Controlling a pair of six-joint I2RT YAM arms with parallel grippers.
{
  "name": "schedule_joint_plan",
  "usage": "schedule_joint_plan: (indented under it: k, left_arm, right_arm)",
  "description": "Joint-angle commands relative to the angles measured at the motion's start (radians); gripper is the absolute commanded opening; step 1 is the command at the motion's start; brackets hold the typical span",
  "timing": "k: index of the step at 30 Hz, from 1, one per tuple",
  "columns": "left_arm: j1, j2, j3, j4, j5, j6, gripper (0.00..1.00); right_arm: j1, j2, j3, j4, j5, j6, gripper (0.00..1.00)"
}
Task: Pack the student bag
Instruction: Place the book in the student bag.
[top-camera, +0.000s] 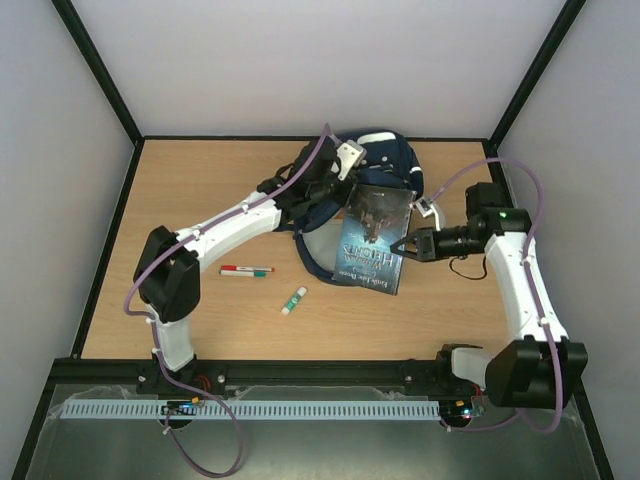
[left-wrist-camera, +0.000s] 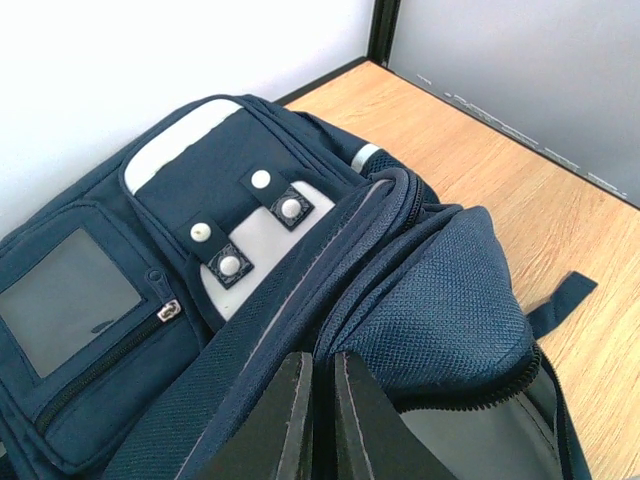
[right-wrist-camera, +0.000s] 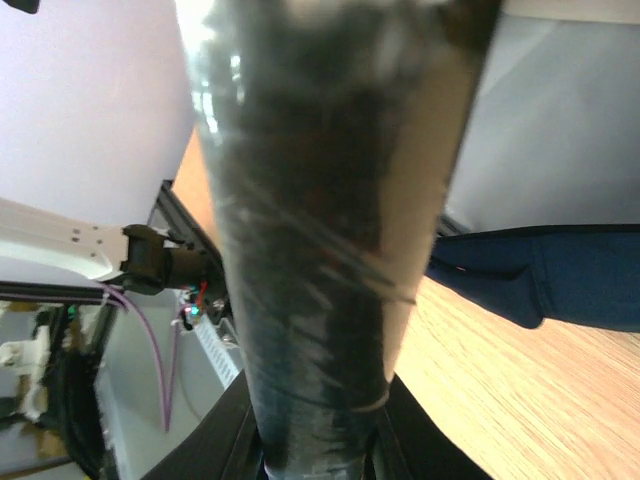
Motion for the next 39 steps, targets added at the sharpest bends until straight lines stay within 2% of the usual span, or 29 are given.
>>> schedule_joint_plan:
  k: [1,5,15,19,28,39]
  left_arm:
    - [0.016,-0.047,0.000,0.130,-0.027,-0.015,0.02]
    - [0.032,-0.094,-0.052,0.167,-0.026,-0.027,0.02]
    - [0.048,-0.131,-0.131,0.258,-0.032,-0.035,0.02]
    - [0.053,-0.086,-0.069,0.258,-0.014,0.008,0.02]
    - [0.068,-0.060,0.013,0.251,0.021,0.000,0.02]
    - [0.067,-0.078,-0.018,0.287,0.025,-0.028,0.02]
  right_arm:
    - [0.026,-0.109,0.063,0.044,0.020,0.112,0.01]
    - [0.026,-0.112,0.113,-0.005,0.095,0.091,0.01]
    - [0.026,-0.106,0.209,-0.109,0.118,0.049,0.01]
    - [0.026,-0.091,0.267,-0.154,0.097,0.040,0.01]
    - [0.028,-0.016,0.238,-0.112,0.093,0.088,0.01]
    - [0.034,0.088,0.197,-0.052,0.082,0.150,0.01]
